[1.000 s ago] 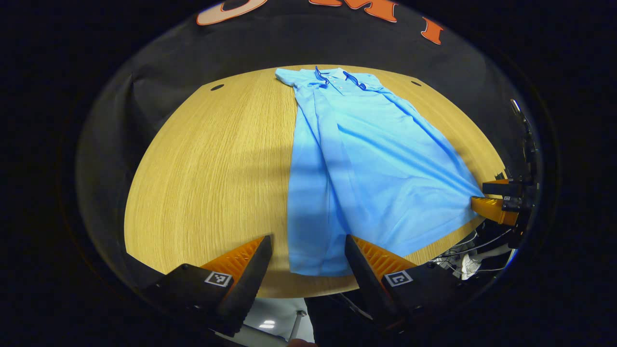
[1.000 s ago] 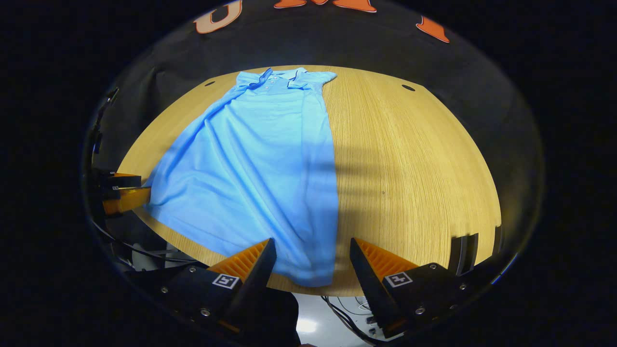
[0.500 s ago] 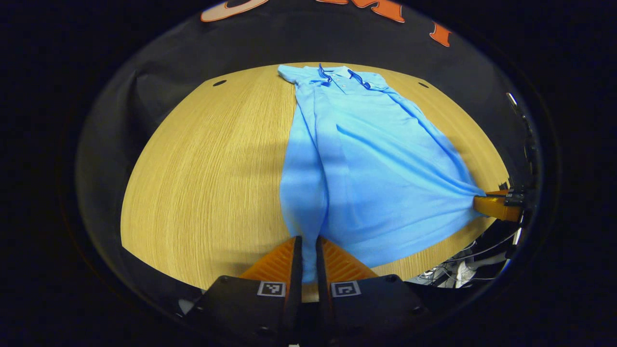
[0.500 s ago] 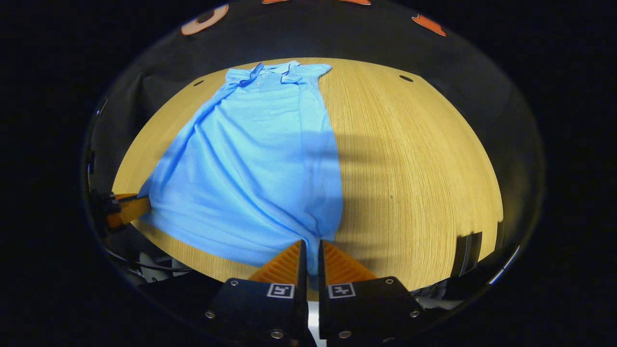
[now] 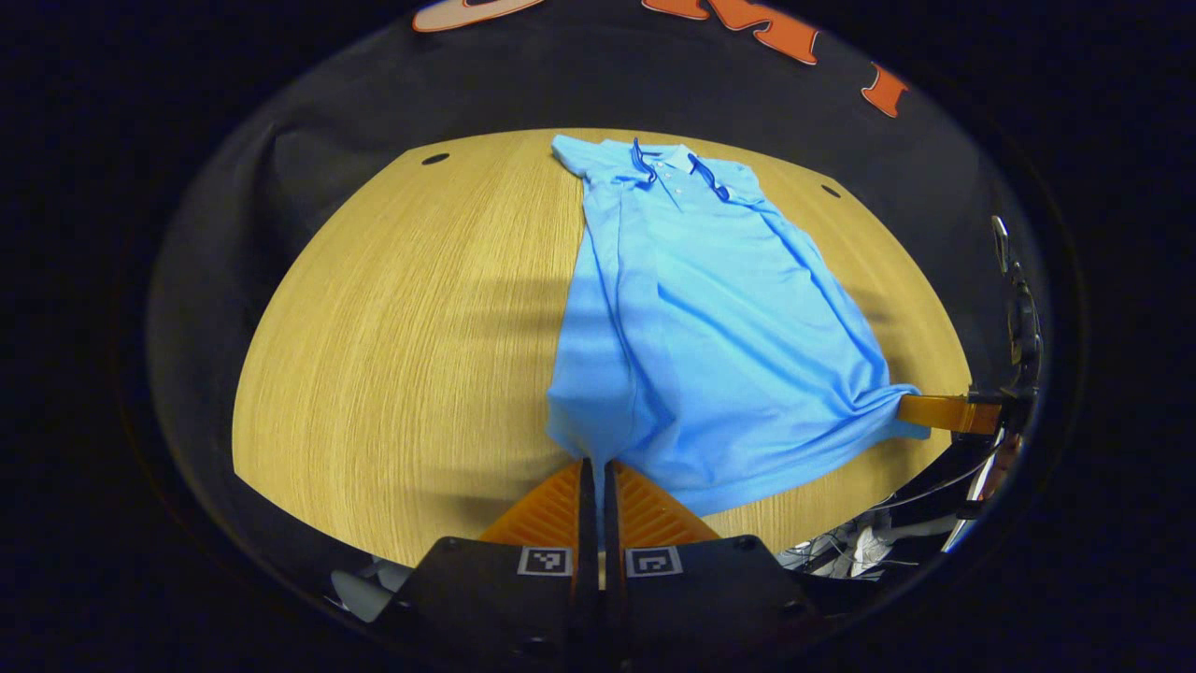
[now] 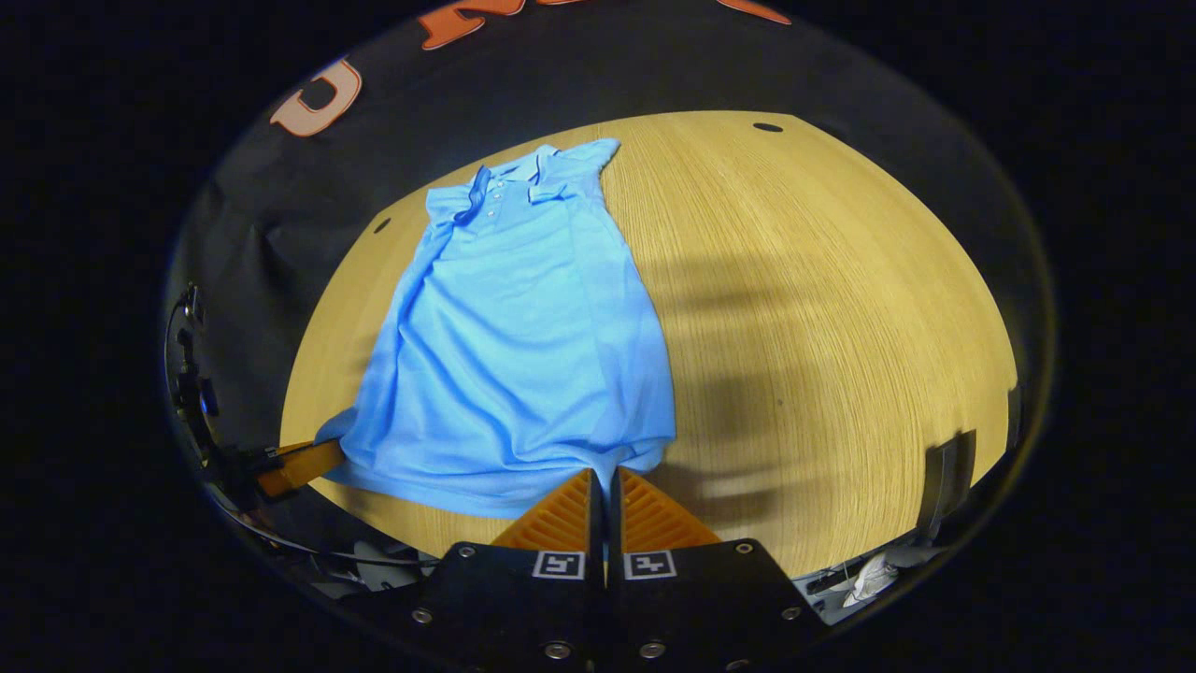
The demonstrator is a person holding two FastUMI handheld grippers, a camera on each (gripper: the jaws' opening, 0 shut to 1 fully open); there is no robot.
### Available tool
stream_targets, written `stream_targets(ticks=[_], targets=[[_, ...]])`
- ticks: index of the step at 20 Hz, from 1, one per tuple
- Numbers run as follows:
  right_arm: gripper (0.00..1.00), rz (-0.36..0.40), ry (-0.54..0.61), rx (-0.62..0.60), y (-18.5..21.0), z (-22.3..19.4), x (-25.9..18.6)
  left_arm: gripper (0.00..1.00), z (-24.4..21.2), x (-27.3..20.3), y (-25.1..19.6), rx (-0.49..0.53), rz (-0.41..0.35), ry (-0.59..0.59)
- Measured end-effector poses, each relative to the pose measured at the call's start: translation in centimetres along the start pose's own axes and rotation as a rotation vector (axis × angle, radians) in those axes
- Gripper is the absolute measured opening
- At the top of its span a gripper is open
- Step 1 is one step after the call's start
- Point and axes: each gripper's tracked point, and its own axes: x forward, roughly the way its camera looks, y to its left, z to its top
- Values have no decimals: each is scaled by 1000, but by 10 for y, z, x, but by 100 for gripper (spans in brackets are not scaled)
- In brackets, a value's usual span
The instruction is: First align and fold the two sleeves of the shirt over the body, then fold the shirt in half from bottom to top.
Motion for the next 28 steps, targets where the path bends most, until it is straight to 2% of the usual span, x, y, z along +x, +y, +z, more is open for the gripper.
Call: stream_targets(ticks=[7,14,19,28], targets=[[1,33,-112,0,16,86,-18,7,96,-12,5,-6,-22,-124],[1,54,-170,26,31,168,-13,7,183,-6,9,-5,-40,-215],[1,57,-189,7,37,218,1,7,242,19,21,-11,-48,-256],[1,25,-235,-34,40,328,54,7,353,89,49,-13,-60,-301]])
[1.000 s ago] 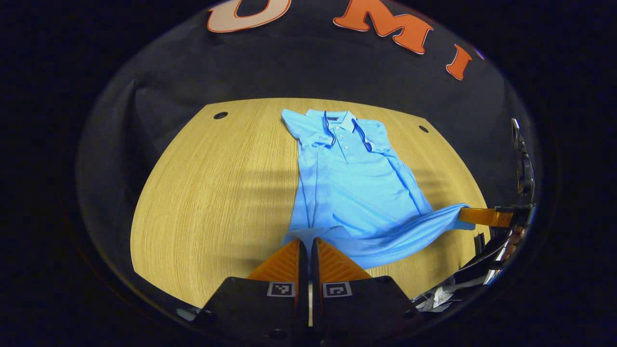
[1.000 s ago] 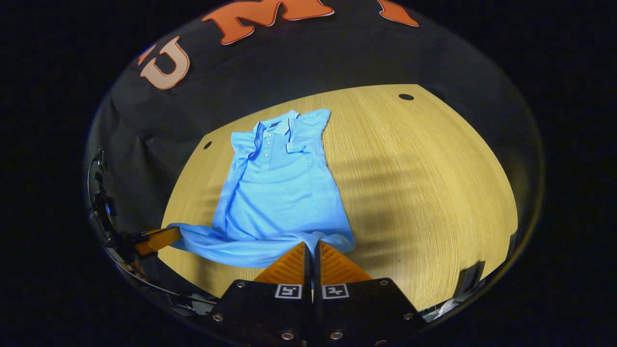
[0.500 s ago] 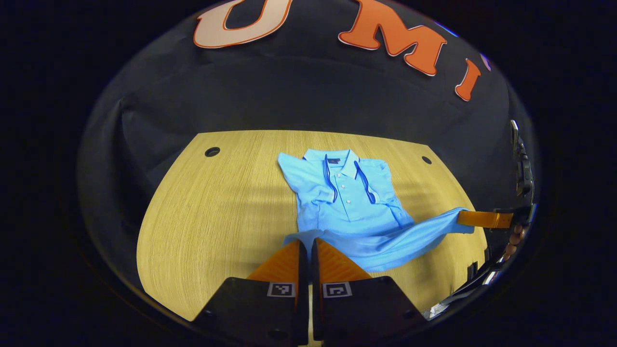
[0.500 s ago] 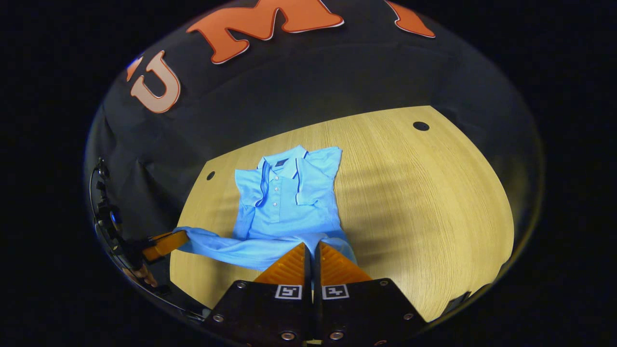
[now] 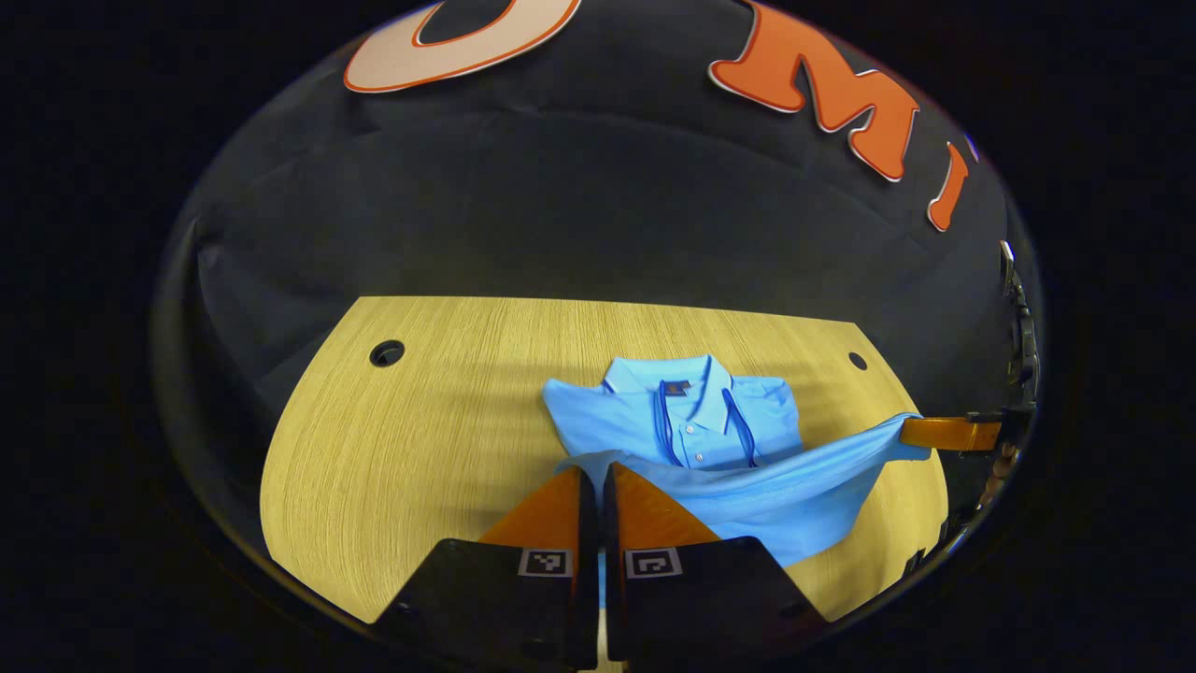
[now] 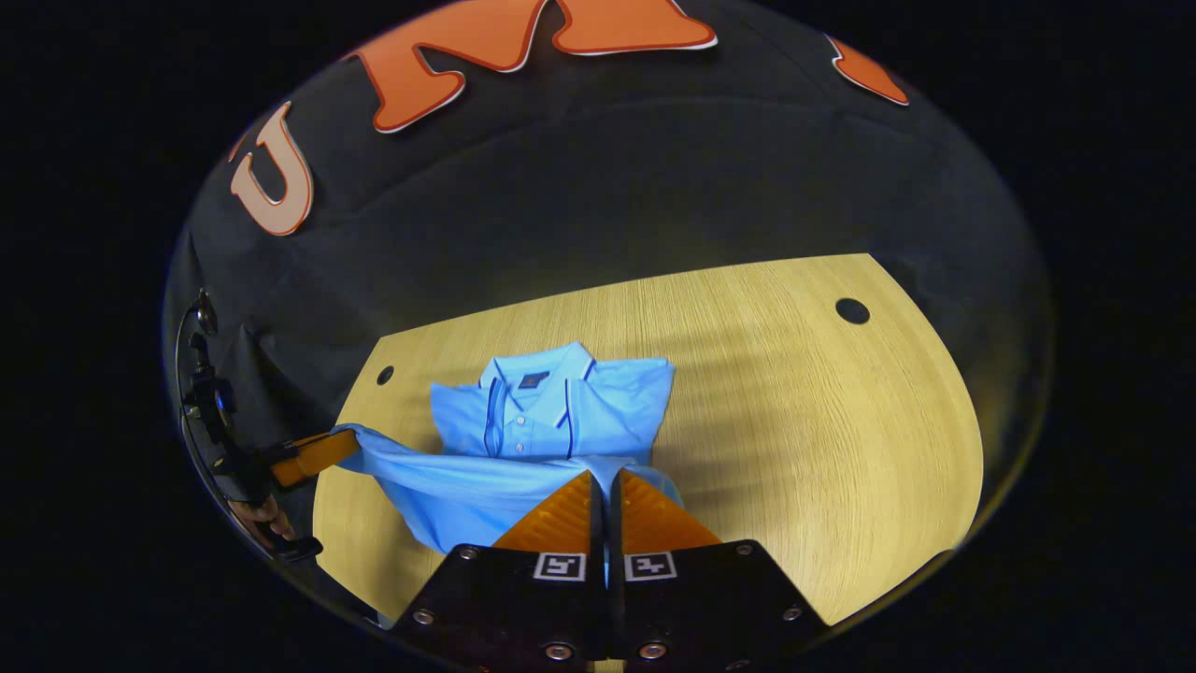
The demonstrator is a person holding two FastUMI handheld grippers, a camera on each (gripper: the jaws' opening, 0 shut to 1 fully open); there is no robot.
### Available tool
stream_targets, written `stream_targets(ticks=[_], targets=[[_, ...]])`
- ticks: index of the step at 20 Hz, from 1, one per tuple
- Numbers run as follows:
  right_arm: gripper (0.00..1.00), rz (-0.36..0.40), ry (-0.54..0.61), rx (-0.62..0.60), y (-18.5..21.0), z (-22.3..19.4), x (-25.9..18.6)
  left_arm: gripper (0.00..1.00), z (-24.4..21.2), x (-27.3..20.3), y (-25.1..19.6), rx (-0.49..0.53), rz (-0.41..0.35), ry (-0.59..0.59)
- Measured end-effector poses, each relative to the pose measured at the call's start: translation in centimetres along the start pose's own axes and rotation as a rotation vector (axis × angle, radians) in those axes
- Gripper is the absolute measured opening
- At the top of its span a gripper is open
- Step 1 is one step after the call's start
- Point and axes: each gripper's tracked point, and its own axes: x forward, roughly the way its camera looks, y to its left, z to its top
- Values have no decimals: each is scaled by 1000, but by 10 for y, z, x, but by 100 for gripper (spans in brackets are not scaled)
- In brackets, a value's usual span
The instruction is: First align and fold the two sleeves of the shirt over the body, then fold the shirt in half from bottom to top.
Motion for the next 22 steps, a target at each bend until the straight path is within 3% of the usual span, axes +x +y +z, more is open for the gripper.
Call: stream_targets(ticks=[6,13,14,15,16,17,18,19,22], targets=[[1,-11,-29,21,3,57,58,7,35,63,13,62,9,-18],[2,-30,2,122,-15,61,115,6,54,119,24,139,49,-57],[2,-32,7,128,-20,63,111,10,51,122,21,147,42,-45],[0,-41,11,123,-25,65,106,21,50,118,23,147,49,-35],[25,-52,9,102,-29,67,107,30,50,120,21,137,52,-35],[17,-70,-8,63,-34,70,99,45,53,116,20,117,49,-44],[48,-87,-27,18,-36,68,98,60,53,112,19,96,44,-57],[58,-99,-49,-20,-37,70,92,74,54,104,20,82,45,-63],[83,-97,-96,-89,-24,74,69,90,59,75,26,81,69,-102]])
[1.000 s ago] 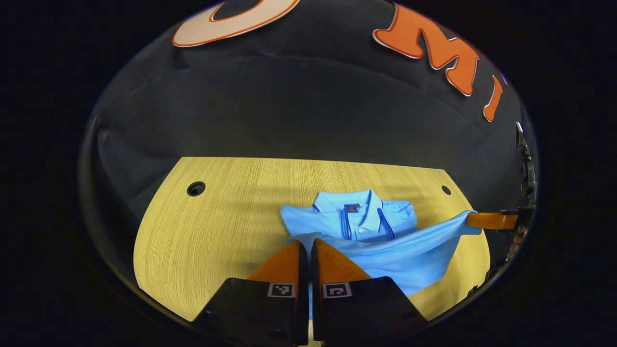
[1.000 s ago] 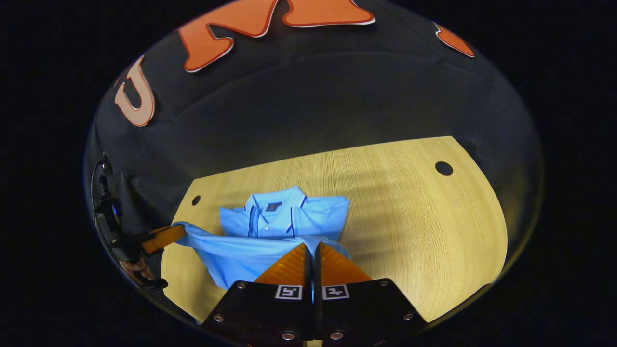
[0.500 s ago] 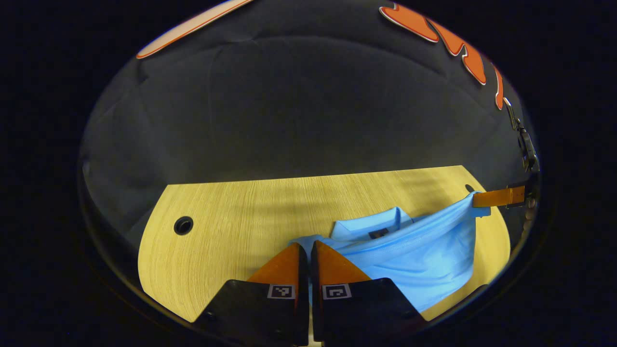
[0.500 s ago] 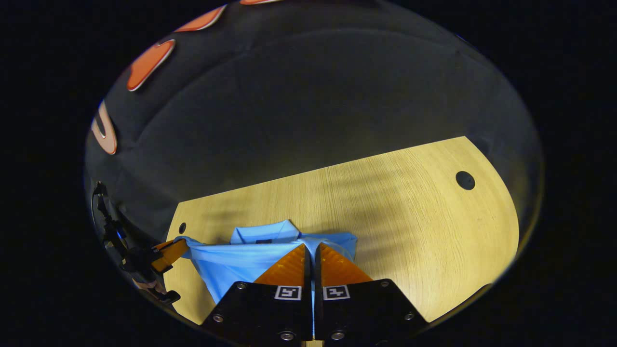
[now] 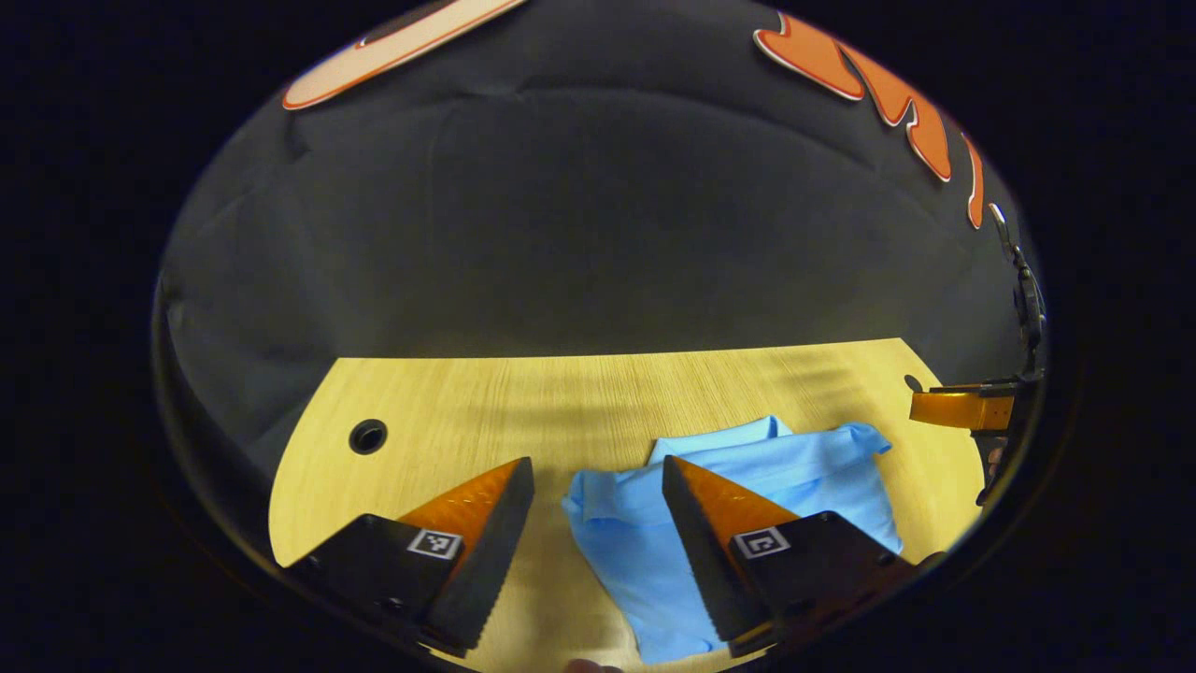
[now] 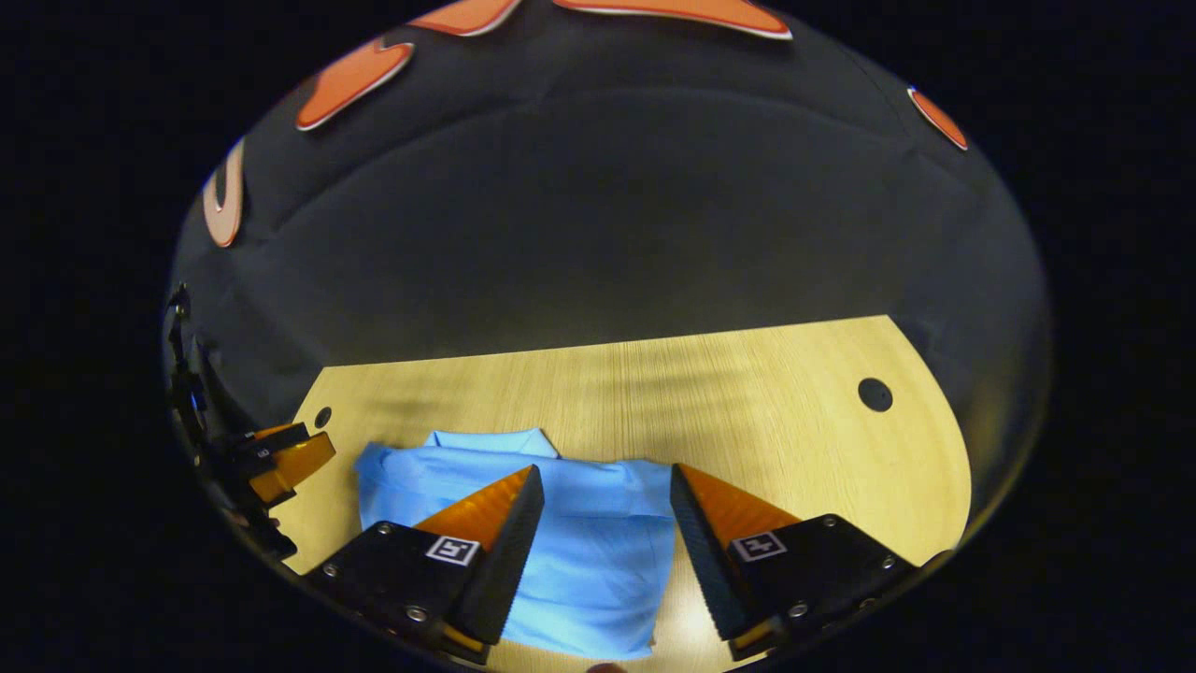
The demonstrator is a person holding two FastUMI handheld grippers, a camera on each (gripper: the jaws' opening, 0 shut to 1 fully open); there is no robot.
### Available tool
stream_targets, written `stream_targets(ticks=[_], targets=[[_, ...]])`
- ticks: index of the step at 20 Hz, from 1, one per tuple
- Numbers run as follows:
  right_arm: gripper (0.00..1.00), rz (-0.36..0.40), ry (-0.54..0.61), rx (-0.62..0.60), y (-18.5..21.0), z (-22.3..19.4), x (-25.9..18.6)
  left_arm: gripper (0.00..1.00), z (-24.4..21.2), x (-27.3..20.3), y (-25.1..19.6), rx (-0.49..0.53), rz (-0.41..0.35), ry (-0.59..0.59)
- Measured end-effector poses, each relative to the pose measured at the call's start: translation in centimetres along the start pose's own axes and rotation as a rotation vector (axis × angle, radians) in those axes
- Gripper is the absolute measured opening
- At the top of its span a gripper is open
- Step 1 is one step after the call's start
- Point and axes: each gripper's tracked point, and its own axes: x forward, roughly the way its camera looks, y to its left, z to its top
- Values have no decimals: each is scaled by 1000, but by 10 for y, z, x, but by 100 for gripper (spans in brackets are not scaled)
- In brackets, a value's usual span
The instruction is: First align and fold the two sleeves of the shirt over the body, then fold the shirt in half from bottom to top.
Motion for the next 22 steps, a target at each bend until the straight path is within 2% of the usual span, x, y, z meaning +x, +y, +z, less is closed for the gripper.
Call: stream_targets(ticks=[1,2,5,12,17,22], targets=[[86,6,-12,-5,4,1,-12,97,3,-12,2,2,8,-18],[90,10,-29,-4,8,1,-24,98,5,-27,2,2,11,-37],[96,25,-75,-11,16,-1,-62,98,10,-70,0,-12,21,-83],[96,55,-187,-56,15,-14,-151,98,9,-183,-15,-28,43,-217],[96,55,-327,-130,15,-17,-227,98,5,-271,-27,-20,76,-336],[95,103,-414,-135,26,-37,-292,98,-5,-343,-46,60,114,-472]])
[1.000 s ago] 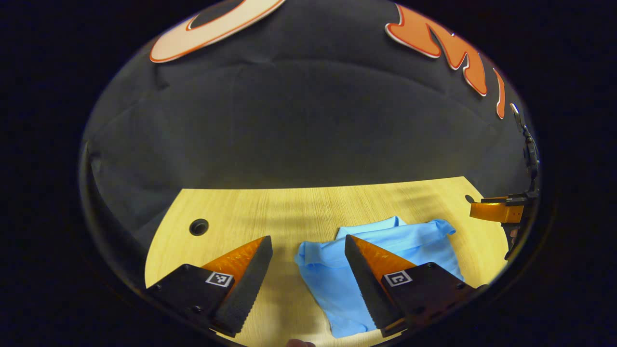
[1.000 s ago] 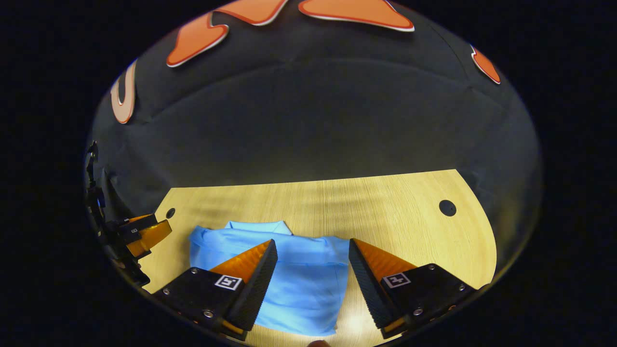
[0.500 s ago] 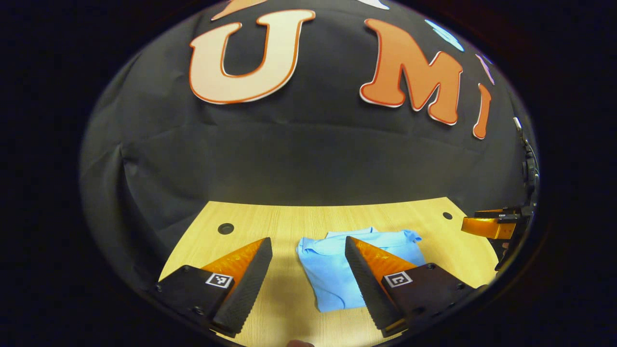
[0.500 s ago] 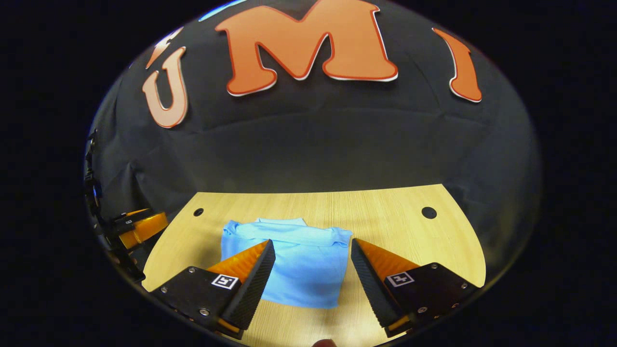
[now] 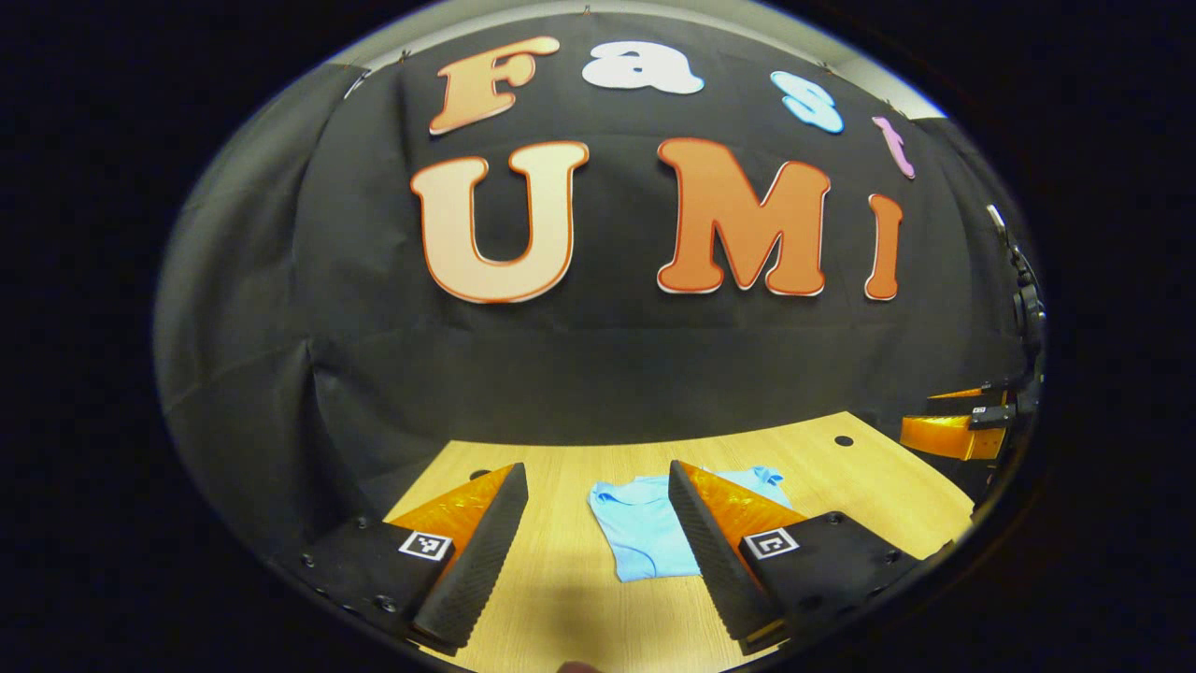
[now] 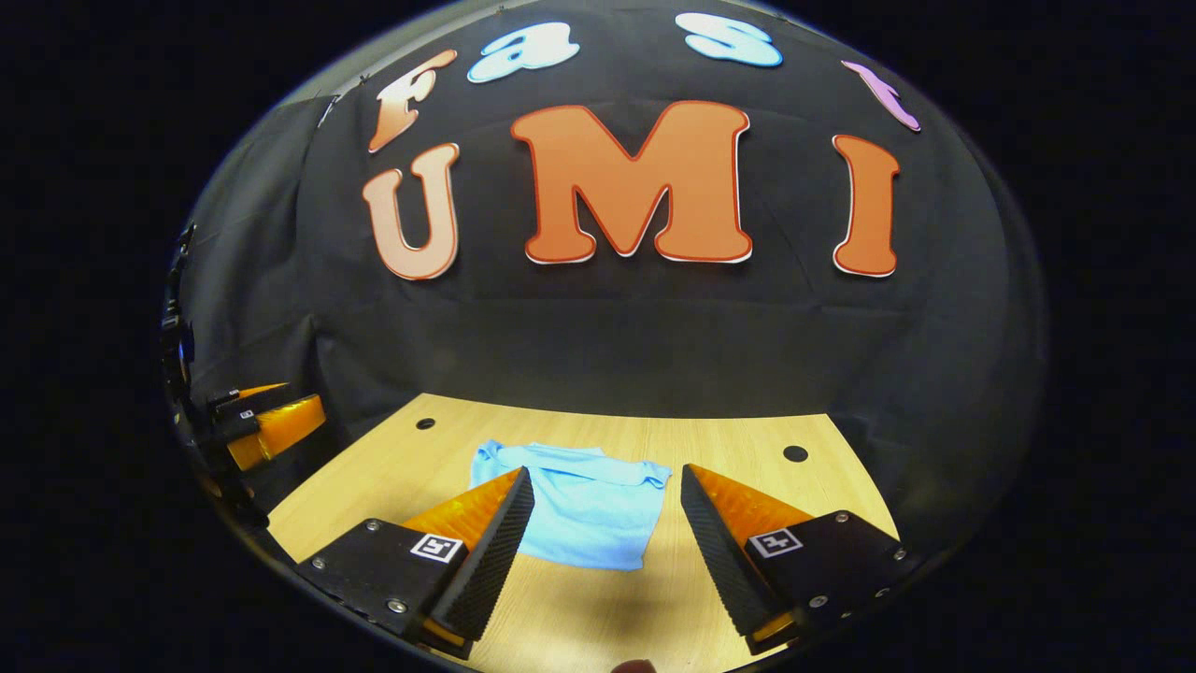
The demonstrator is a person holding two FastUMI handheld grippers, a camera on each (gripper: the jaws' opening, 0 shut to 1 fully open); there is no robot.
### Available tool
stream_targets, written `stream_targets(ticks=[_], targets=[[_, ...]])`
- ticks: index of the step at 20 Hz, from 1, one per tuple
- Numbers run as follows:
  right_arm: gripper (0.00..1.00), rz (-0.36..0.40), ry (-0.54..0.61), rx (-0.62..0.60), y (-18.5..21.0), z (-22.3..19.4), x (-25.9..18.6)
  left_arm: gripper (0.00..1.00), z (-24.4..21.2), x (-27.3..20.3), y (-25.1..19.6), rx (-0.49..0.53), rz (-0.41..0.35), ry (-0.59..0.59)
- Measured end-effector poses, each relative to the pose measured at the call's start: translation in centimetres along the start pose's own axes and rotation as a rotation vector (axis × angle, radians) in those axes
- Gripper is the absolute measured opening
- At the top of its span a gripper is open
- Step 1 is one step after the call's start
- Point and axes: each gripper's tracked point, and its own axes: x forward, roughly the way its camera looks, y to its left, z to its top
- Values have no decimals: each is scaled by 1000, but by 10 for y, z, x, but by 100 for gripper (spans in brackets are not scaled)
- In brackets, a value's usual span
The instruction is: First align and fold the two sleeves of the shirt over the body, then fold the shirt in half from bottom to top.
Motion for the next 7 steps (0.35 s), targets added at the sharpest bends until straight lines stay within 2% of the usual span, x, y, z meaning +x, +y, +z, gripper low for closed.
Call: stream_targets(ticks=[5,7], targets=[[95,7,-105,-46,14,5,-63,97,11,-75,-11,50,5,-85],[95,3,-158,-56,20,8,-86,99,13,-96,-17,33,4,-104]])
